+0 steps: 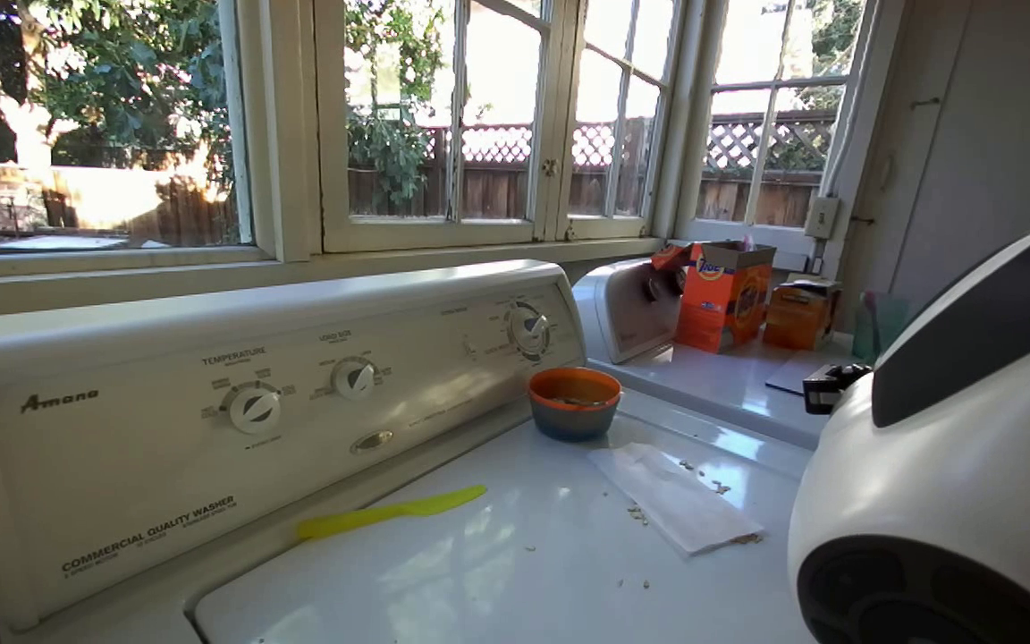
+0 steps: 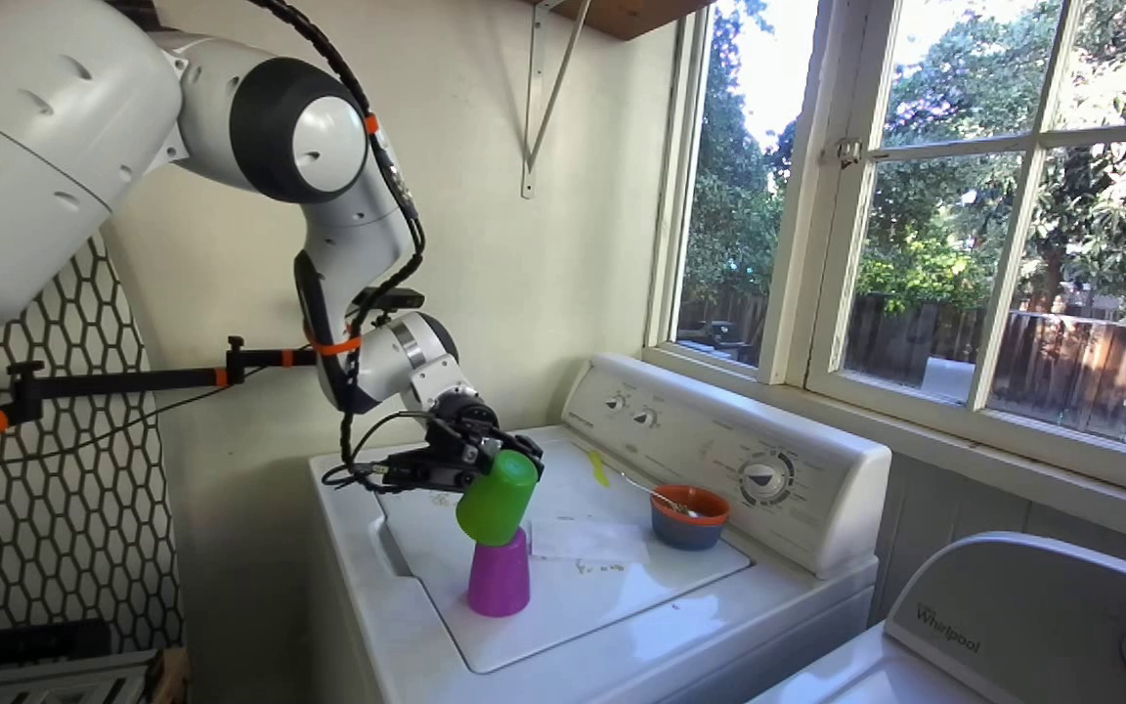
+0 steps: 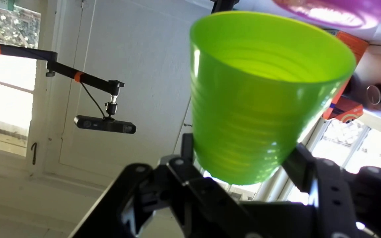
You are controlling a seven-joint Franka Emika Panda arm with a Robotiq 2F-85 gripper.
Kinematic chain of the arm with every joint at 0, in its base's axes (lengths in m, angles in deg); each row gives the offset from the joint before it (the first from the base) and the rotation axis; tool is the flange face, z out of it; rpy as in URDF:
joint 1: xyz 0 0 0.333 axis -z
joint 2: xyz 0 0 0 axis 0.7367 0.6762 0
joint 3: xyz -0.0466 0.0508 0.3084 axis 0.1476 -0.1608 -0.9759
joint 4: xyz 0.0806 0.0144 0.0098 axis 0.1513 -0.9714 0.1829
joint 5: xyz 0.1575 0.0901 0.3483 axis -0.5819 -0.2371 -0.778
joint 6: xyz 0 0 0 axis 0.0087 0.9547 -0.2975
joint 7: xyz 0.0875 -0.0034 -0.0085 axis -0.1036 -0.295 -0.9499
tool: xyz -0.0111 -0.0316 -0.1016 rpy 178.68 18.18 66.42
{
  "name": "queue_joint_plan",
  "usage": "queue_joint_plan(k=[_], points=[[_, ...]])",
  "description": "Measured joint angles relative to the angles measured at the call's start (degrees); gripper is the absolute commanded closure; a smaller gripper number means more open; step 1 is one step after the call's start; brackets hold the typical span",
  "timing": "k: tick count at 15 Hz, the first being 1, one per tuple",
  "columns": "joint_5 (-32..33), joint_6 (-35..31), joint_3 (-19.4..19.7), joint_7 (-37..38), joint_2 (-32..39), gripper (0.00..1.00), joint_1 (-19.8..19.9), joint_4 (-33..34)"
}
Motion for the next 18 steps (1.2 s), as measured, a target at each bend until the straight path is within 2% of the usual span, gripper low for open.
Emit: queue_joint_plan(k=[14, 18], points=[[0.0, 2.36, 1.6, 0.44, 5.63, 0.58, -1.53, 5.76], [-0.01, 4.91, 1.91, 0.44, 6.93, 0.58, -2.21, 6.63]])
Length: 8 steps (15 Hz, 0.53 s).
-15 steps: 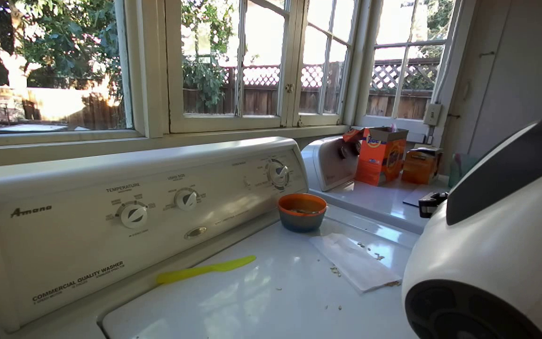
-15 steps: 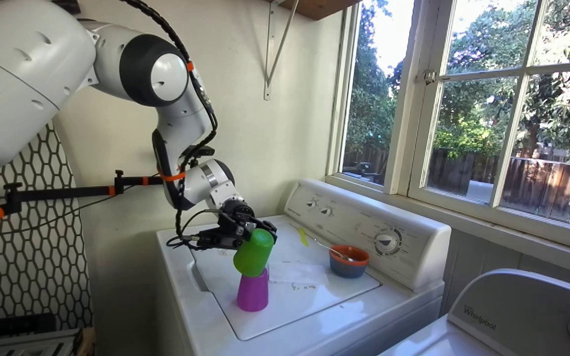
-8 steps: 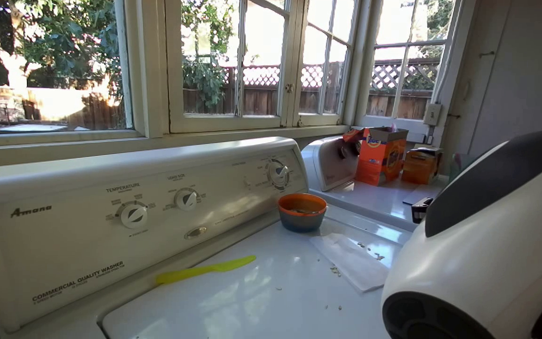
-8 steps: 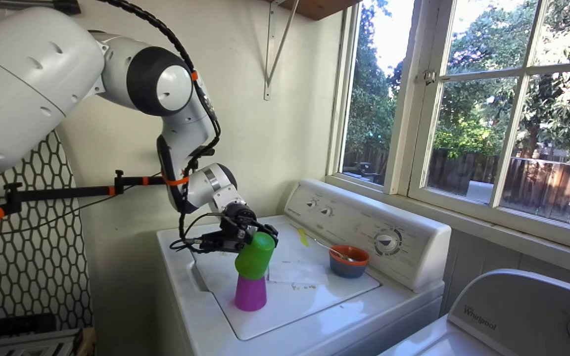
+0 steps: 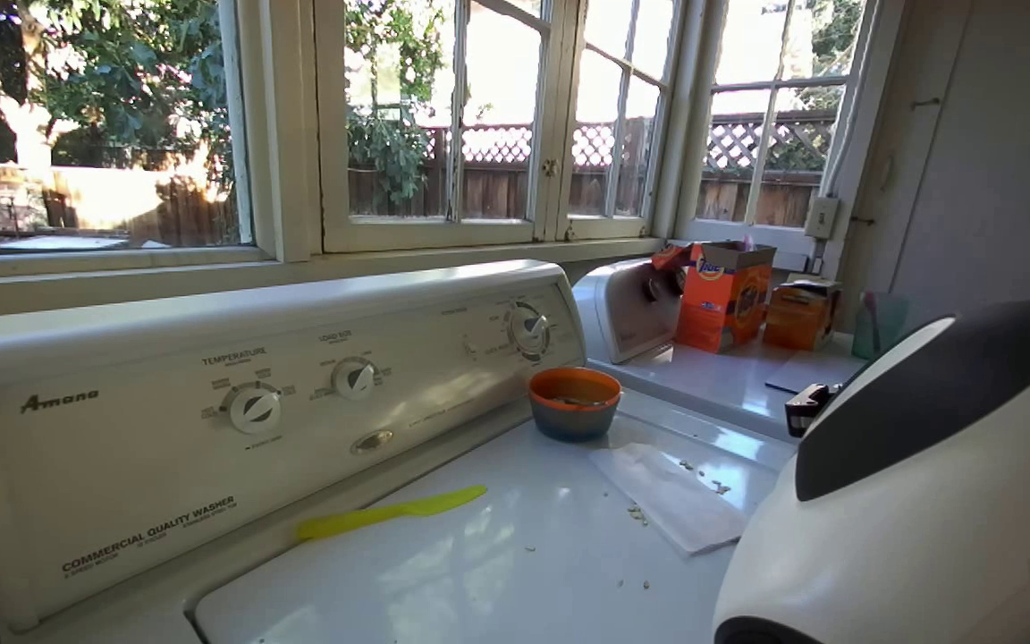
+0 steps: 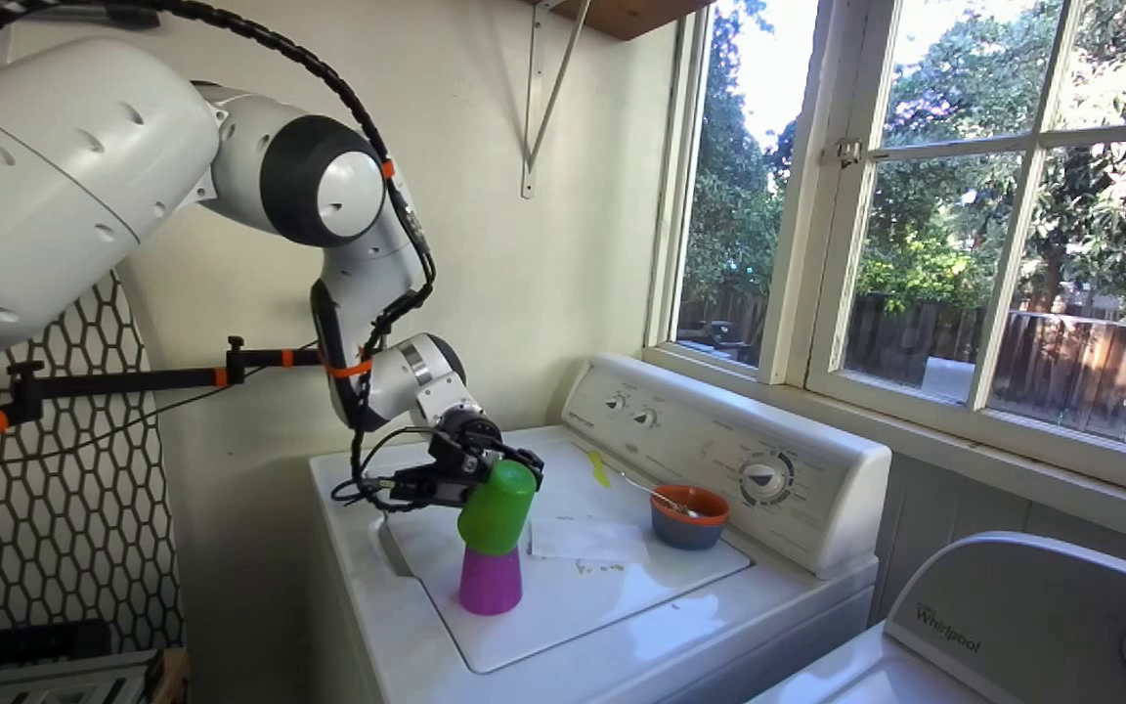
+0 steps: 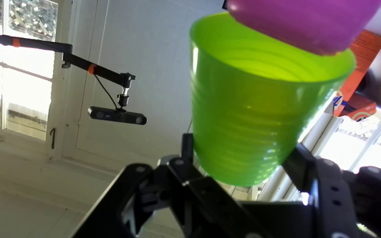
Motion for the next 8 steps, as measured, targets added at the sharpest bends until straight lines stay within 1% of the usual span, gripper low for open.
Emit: queue_joint_plan(k=[4, 8], points=[[-0.21, 3.3, 0.75, 0.23, 1.65, 0.58, -0.5, 1.73], [-0.61, 3.99, 0.88, 0.24, 3.18, 0.58, -0.52, 3.57]])
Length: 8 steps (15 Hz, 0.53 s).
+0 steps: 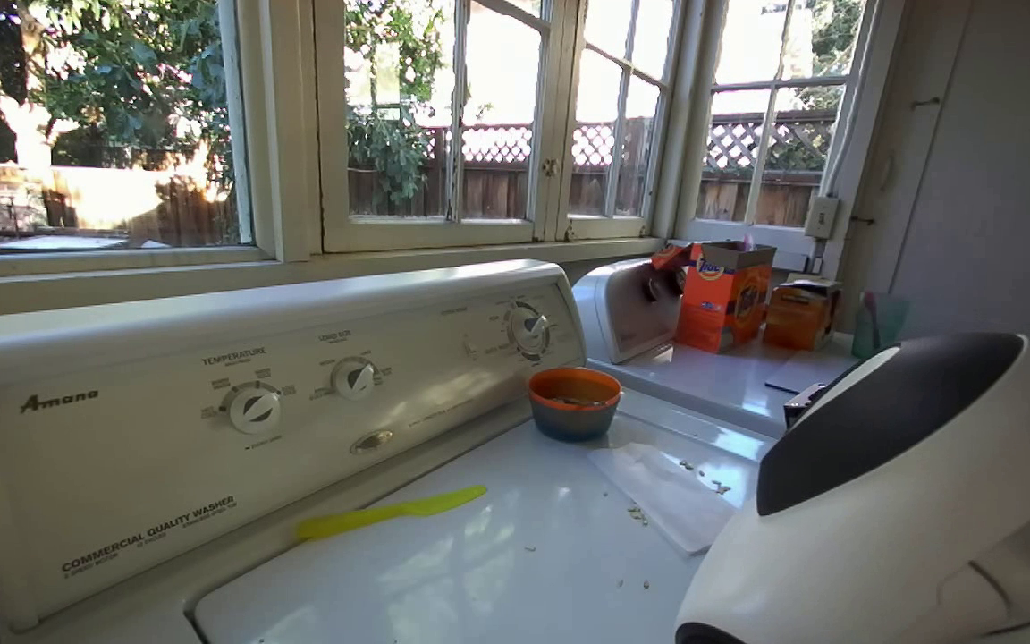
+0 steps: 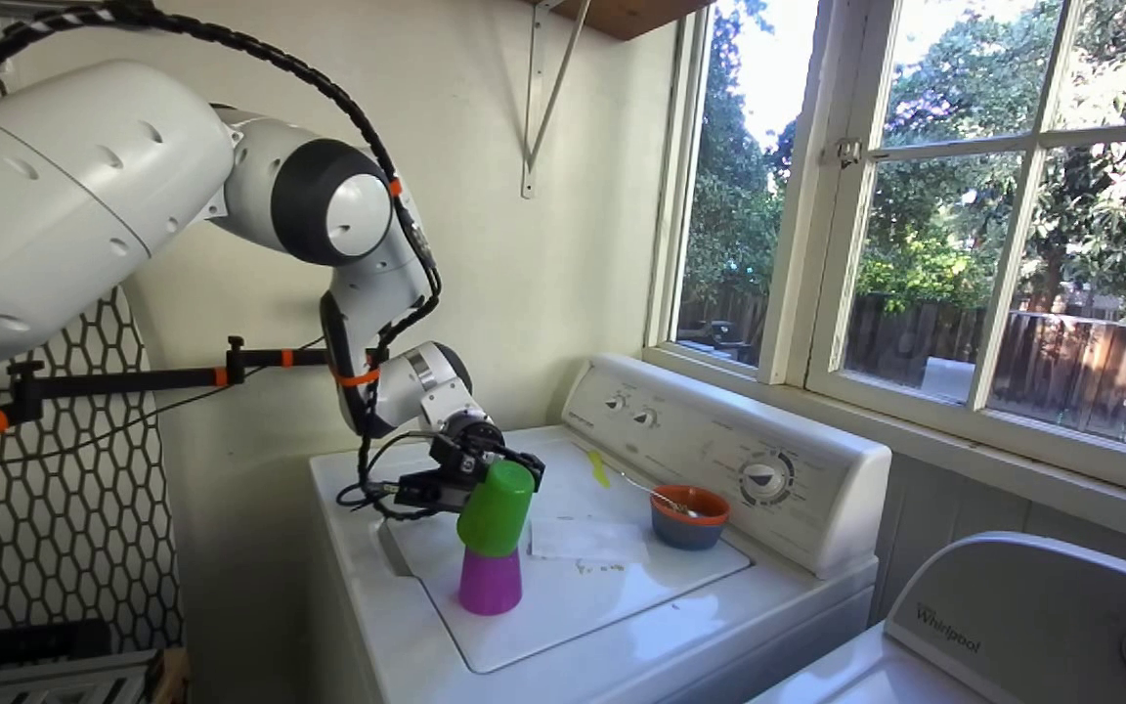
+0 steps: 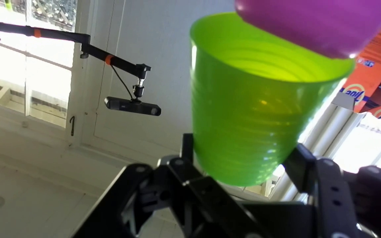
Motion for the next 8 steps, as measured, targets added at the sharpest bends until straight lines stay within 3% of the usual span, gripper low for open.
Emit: queue_joint_plan(k=[8], points=[[-1.14, 0.05, 0.24, 0.0, 2.29, 0.58, -0.25, 3.18]])
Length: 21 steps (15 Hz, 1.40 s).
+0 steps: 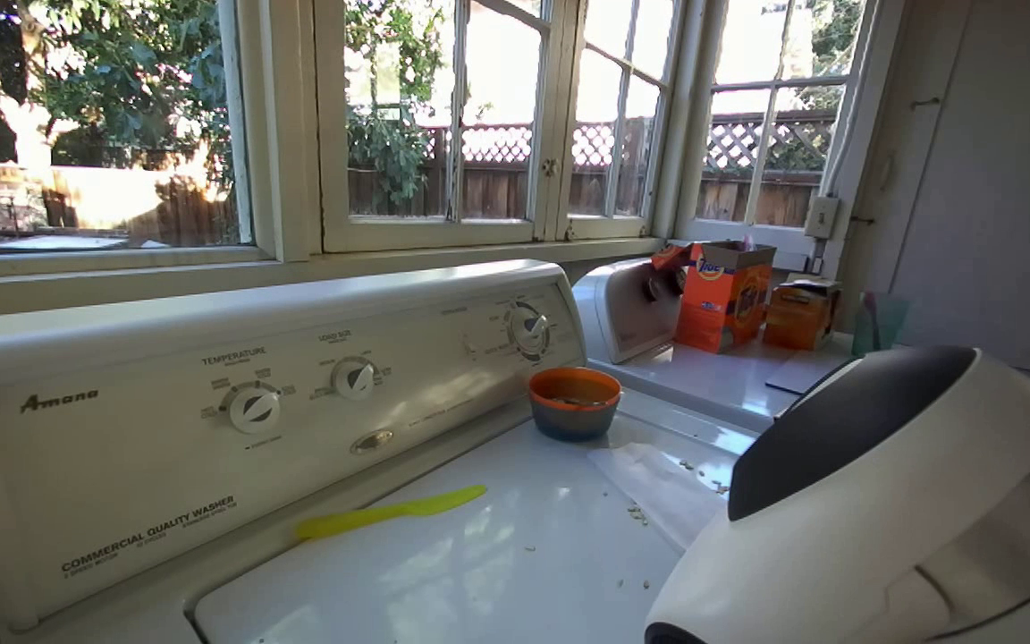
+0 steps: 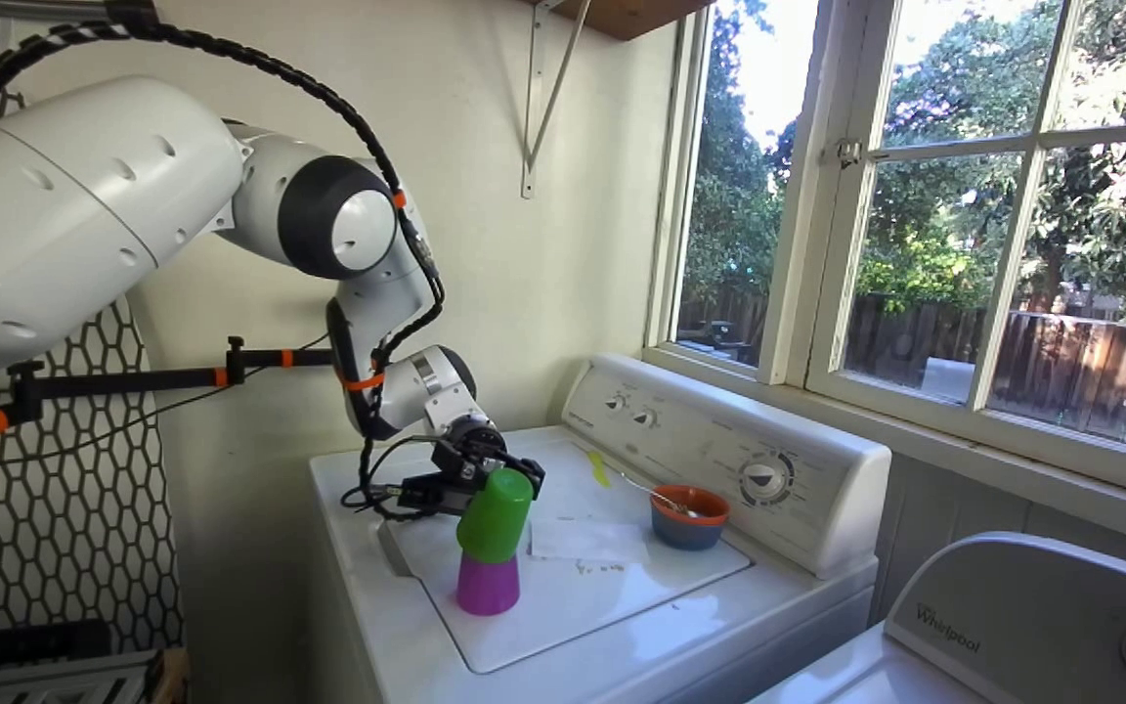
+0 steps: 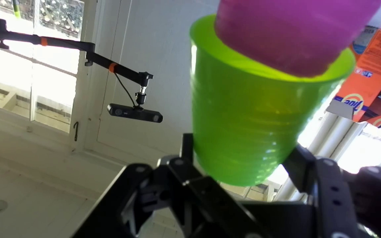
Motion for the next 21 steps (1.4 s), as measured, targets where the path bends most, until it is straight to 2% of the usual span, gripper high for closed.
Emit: queue_joint_plan(k=[16, 17, 18, 20, 21], points=[[-1.0, 0.23, 1.5, -0.02, 3.38, 0.58, -0.36, 4.54], [-1.12, 0.23, 1.52, -0.02, 3.5, 0.08, -0.36, 4.86], [-1.29, 0.23, 1.55, -0.02, 3.6, 0.08, -0.36, 5.18], [-1.76, 0.23, 1.67, -0.02, 3.76, 0.0, -0.36, 5.7], [-1.94, 0.23, 1.73, -0.02, 3.77, 0.0, -0.36, 5.88]])
